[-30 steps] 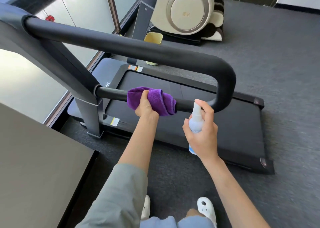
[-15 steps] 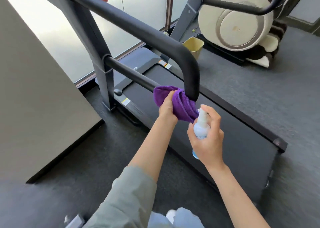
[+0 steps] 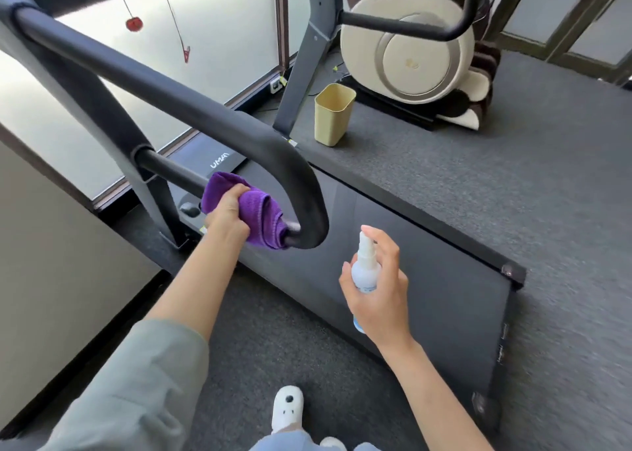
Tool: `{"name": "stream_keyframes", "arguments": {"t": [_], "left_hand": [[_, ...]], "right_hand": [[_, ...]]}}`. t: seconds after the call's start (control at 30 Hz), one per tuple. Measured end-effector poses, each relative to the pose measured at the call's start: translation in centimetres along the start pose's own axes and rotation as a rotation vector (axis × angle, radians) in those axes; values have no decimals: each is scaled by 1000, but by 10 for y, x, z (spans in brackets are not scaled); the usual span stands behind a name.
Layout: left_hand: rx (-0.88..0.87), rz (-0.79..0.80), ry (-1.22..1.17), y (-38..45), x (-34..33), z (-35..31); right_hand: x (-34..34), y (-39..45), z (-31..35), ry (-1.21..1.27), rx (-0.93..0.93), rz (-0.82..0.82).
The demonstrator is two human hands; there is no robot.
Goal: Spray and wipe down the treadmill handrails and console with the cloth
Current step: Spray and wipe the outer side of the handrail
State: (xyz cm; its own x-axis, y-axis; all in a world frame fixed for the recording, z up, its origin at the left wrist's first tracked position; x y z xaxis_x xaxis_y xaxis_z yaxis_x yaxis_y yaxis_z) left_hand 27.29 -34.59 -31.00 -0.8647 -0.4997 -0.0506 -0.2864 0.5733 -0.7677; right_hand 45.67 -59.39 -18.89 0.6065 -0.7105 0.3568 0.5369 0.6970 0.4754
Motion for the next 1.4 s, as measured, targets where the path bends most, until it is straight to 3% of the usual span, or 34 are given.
{"name": "stream_keyframes", "arguments": {"t": [0.13,0.43,0.8,0.97,1.23,1.4], "left_hand": [[-30,-52,9,39,9,-34],[-88,-18,-18,-38,11,-38],[44,100,-177,-99,-4,64],[143,167,-322,-123,-11,75],[98,-18,-207,-57,7,56],[12,-47,-110,-14,11,3]], "right_hand": [[-12,12,-1,-12,-6,-29],[-20,29,-15,42,-46,-49],[-17,80,-45,216,27,186],[-3,97,-51,258,111,332],[-18,92,-51,171,80,357],[-30,43,-40,110,122,240]]}}
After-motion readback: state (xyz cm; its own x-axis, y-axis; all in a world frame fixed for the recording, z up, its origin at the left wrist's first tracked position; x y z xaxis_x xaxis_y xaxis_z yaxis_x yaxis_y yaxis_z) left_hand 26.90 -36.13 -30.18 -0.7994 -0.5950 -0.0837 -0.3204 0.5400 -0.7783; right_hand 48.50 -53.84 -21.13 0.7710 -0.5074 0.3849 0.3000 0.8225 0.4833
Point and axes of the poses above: each hand's wrist, its own y-axis towards the middle knuckle, its own x-axis out of the back of the hand, z = x × y, the point moved 5 cm from there along y, towards the middle knuckle, and after that the axes turned 8 degrees about -z, right-handed, at the moved point
